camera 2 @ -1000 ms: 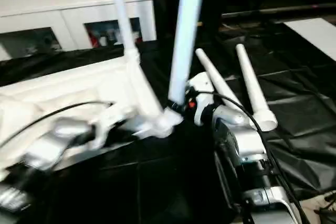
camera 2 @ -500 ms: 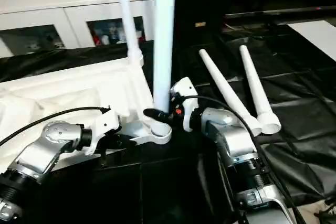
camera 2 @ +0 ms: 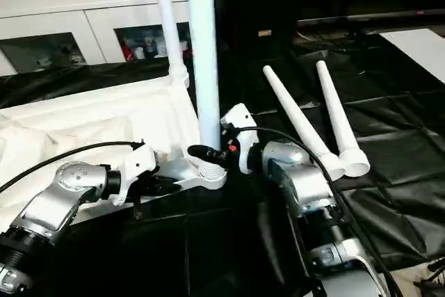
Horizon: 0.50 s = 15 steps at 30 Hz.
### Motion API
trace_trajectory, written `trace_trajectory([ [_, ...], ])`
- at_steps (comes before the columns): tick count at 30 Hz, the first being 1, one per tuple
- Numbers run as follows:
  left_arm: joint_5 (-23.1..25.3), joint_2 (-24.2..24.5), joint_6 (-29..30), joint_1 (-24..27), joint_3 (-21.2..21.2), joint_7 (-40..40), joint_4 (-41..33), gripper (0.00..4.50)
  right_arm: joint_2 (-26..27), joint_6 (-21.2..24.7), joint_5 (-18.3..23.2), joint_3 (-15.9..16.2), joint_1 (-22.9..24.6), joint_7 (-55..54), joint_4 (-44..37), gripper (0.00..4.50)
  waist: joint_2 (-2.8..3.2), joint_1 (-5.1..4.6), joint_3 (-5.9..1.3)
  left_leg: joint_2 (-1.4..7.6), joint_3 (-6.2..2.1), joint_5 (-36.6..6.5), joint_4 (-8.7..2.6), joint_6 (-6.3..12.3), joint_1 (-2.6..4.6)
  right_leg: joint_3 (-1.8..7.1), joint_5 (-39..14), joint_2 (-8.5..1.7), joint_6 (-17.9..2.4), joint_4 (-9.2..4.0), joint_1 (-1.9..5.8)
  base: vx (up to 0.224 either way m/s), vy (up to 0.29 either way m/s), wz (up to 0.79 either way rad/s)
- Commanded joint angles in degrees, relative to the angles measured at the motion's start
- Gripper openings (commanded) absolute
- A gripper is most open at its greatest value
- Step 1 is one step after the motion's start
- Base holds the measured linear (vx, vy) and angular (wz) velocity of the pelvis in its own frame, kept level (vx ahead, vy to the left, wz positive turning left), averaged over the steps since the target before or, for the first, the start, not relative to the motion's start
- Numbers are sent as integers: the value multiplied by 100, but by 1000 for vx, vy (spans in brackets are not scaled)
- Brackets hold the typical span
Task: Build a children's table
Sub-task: Insert table leg to table base
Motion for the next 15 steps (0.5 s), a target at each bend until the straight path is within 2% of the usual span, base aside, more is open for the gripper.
trace_trajectory([
  [1,-332,-123,-91,58,180,100,70,0,57,14,-72,116,-26,34,97,187,-131,37,-343,67,-5,-1456,-367,179,69,167,-1772,-268,-969,-468,258,0,0,0],
  [2,-290,-109,-92,69,149,98,65,0,75,12,-68,101,-32,42,147,187,-149,34,-341,64,-6,-1466,-370,179,66,167,-1763,-265,-961,-464,262,0,0,0],
  [8,-201,-122,-81,95,92,124,75,0,198,41,116,-77,-14,68,341,187,-154,31,-348,63,-3,-1462,-361,196,68,171,-1703,-272,-999,-460,263,0,0,0],
  [9,-142,-172,-72,67,108,178,140,0,246,-7,210,-180,44,74,420,187,-135,29,-349,66,-2,-1458,-361,203,71,175,-1682,-274,-1014,-460,257,0,0,0],
  [15,-37,-205,-58,15,62,212,237,0,328,-174,452,-460,405,149,504,187,-157,46,-341,70,-4,-1523,-373,213,78,171,-1769,-276,-985,-479,260,0,0,0],
])
